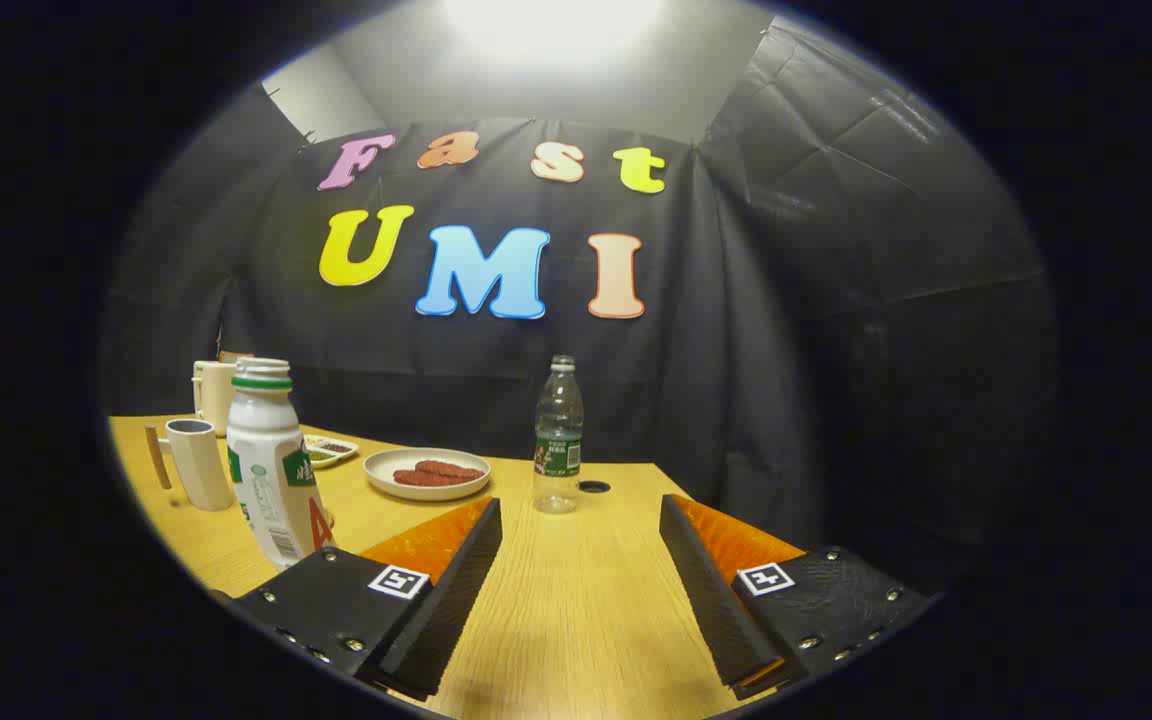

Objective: Take the bottle from table, then pour the juice into the cup, finally place the bottle on the coaster

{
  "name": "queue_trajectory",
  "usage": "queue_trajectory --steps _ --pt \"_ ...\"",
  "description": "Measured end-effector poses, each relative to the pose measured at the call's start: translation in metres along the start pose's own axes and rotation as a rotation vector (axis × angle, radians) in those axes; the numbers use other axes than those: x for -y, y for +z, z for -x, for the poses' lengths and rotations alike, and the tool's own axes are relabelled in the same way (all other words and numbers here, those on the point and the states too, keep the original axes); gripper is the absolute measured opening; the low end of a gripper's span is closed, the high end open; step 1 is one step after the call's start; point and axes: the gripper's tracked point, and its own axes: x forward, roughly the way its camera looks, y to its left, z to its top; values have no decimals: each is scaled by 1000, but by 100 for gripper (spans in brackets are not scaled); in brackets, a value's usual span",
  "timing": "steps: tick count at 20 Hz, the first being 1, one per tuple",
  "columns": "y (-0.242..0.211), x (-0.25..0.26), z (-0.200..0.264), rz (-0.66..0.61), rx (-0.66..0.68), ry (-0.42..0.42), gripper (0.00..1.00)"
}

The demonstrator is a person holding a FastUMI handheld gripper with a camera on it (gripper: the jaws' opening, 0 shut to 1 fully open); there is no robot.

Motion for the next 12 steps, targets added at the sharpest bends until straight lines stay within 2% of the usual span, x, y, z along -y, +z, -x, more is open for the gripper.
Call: queue_trajectory --steps 5,9,12 --pt "44 -4 13 22 127 -7 96" --pt "62 -29 34 7 122 47 96" --pt "64 -52 49 -60 85 108 96"
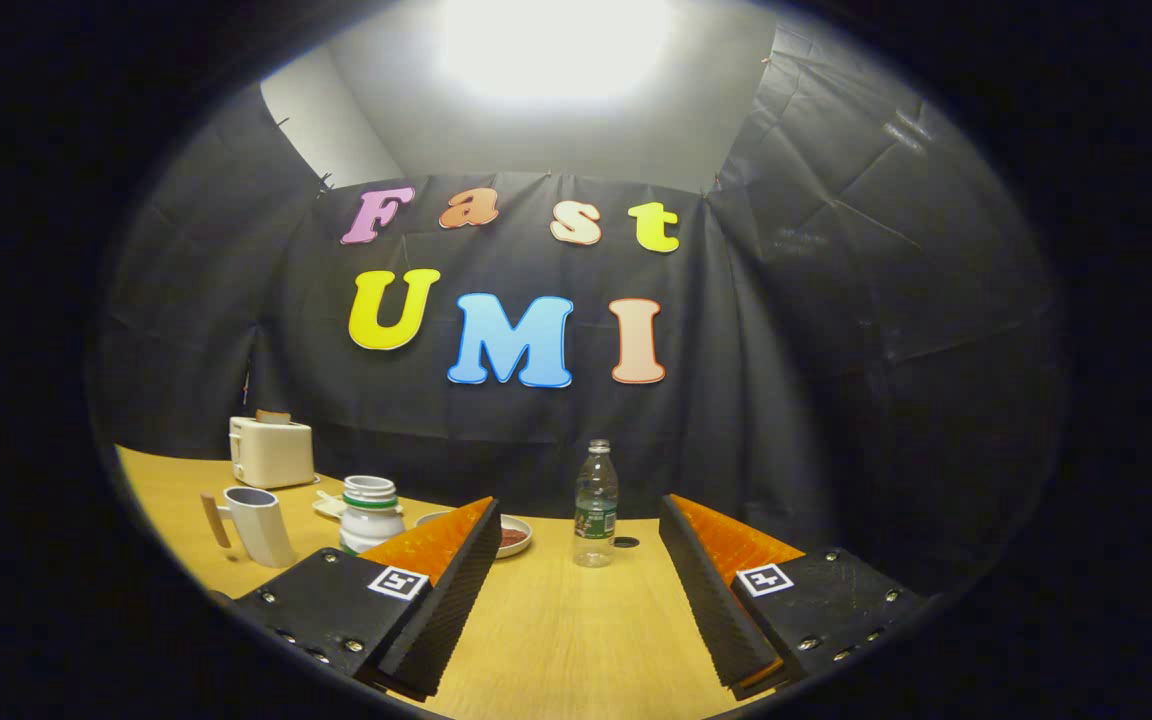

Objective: Take the bottle from table, then pour the juice into the cup, finally place the bottle on the coaster

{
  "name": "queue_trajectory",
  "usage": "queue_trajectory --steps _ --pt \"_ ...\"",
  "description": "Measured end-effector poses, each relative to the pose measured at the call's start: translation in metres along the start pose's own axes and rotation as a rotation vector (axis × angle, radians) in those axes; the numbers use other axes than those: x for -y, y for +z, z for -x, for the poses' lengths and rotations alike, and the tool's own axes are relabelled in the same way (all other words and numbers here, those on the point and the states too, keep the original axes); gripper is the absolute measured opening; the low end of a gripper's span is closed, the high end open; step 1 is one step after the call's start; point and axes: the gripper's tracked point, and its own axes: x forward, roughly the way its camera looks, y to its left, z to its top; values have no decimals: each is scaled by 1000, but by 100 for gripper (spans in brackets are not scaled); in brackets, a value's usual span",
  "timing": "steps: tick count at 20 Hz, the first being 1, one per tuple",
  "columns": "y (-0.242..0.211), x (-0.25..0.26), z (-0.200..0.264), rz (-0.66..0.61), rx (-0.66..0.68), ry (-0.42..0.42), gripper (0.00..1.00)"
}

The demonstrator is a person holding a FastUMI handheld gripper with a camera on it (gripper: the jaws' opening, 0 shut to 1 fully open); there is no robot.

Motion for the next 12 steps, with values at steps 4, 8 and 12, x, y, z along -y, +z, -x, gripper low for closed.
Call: queue_trajectory --steps 4,8,12 --pt "-5 -30 13 -42 -35 83 96" --pt "-11 -61 20 -22 -59 147 96" --pt "-27 -87 17 -8 -99 201 97"
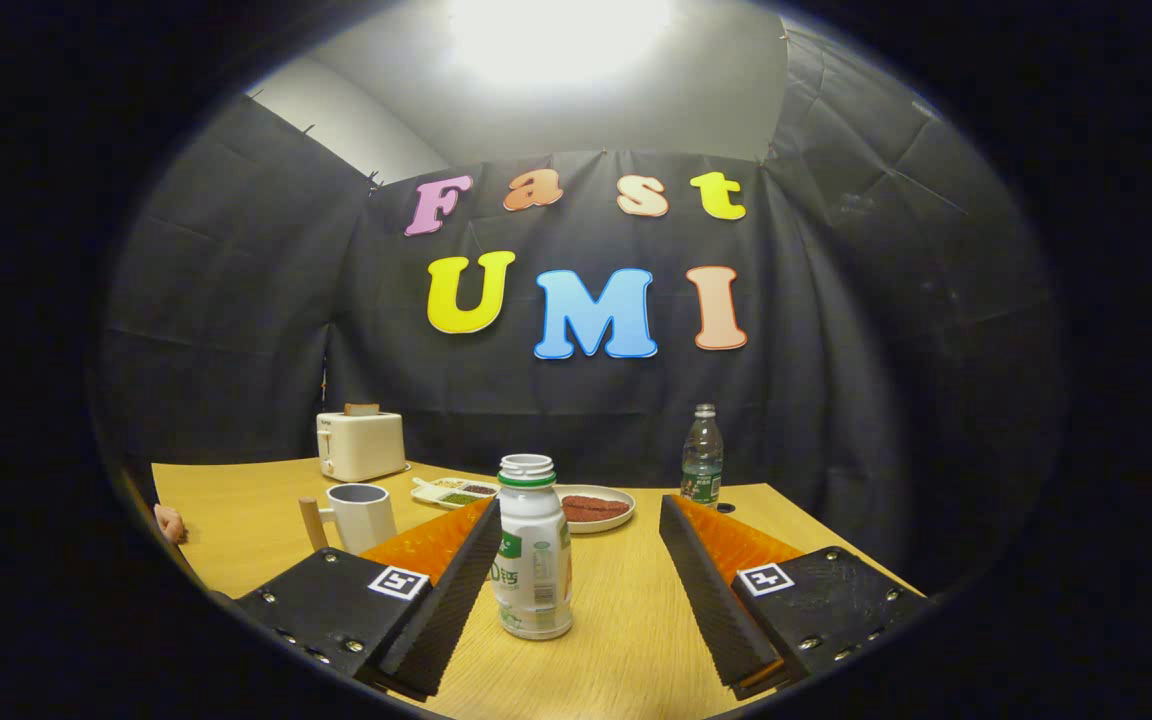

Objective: Take the bottle from table, then pour the juice into the cup, finally place the bottle on the coaster

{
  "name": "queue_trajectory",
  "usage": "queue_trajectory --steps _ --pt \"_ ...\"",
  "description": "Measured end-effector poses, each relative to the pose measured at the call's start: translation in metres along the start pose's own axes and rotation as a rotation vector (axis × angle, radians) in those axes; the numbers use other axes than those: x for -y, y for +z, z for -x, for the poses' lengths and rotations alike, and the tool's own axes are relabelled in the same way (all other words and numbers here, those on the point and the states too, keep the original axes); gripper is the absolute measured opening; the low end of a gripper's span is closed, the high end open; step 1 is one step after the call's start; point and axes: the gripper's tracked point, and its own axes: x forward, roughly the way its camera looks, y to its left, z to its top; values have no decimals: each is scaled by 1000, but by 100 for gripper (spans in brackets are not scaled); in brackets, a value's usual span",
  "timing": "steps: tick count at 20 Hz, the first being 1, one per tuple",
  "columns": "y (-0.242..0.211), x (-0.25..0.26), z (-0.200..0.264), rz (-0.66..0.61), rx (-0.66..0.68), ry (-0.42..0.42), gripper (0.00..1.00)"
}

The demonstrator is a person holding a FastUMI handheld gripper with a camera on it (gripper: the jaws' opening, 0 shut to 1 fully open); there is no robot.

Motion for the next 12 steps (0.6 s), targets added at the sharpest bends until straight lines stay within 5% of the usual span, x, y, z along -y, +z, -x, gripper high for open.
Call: queue_trajectory --steps 12 --pt "-52 -23 -35 -39 -112 38 97"
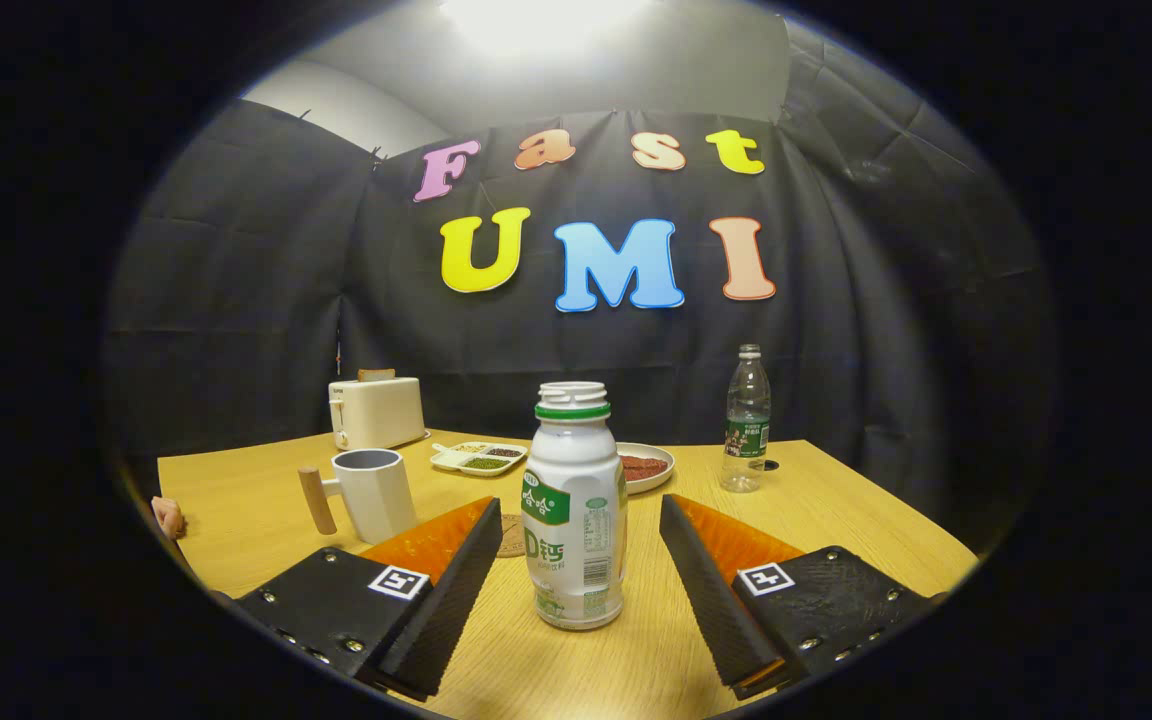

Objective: Take the bottle from table, then pour the juice into the cup, finally place the bottle on the coaster

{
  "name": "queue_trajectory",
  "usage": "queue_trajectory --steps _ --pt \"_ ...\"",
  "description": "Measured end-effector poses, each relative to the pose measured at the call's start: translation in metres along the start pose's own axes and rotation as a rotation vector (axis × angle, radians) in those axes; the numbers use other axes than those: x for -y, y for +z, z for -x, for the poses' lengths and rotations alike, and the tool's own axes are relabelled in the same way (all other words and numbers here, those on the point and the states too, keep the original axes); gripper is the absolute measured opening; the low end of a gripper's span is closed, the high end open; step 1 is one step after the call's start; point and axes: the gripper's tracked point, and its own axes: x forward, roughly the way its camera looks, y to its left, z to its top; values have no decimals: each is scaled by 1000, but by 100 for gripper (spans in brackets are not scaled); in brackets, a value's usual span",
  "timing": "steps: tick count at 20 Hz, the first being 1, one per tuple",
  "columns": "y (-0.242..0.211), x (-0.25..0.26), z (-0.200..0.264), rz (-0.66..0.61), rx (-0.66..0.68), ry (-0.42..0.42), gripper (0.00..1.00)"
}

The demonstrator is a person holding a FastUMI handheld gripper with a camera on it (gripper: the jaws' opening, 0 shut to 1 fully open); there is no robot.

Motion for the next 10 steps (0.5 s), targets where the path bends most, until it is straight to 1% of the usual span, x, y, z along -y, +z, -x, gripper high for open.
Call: queue_trajectory --steps 7,10 --pt "-24 -1 -18 -18 -73 0 97" --pt "-24 3 -22 -10 -67 -8 97"
